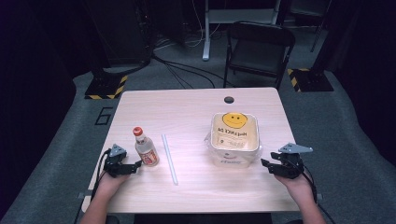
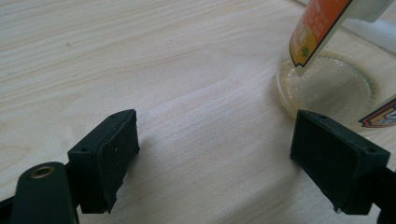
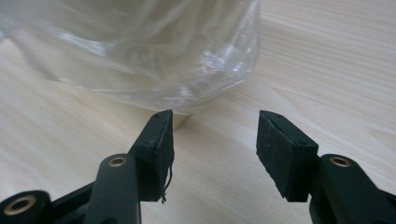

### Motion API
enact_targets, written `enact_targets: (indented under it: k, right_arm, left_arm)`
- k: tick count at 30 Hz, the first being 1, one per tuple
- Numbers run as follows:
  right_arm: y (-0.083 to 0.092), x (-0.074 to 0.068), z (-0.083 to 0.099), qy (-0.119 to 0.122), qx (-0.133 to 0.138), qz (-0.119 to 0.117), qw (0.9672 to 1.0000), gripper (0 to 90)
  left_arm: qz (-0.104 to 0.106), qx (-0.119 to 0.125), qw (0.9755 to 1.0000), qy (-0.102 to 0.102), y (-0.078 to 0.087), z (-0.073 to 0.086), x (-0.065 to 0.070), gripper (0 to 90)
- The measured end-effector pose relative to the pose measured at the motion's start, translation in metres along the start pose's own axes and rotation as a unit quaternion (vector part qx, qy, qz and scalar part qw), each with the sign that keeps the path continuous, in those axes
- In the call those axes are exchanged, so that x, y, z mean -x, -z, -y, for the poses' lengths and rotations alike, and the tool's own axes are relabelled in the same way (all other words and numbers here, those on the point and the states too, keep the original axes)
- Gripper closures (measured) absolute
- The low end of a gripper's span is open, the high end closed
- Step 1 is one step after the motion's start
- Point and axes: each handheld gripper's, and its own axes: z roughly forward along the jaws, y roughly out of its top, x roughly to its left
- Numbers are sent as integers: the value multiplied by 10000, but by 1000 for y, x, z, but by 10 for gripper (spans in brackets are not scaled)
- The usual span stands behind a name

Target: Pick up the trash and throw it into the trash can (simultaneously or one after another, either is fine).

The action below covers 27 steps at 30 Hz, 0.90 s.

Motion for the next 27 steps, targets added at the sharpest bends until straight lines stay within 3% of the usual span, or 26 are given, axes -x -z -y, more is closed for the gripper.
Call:
enact_targets:
  k: [10,21,27]
  right_arm:
    - [15,-33,-3,336,109,-401,9986,442]
    - [13,-63,-7,664,181,-714,9951,444]
    - [9,-72,-11,715,107,-890,9934,448]
  left_arm:
    - [0,-5,10000,4,0,0,0,148]
    - [-6,-12,10000,3,0,0,0,148]
    - [-5,-14,10000,4,1,0,1,148]
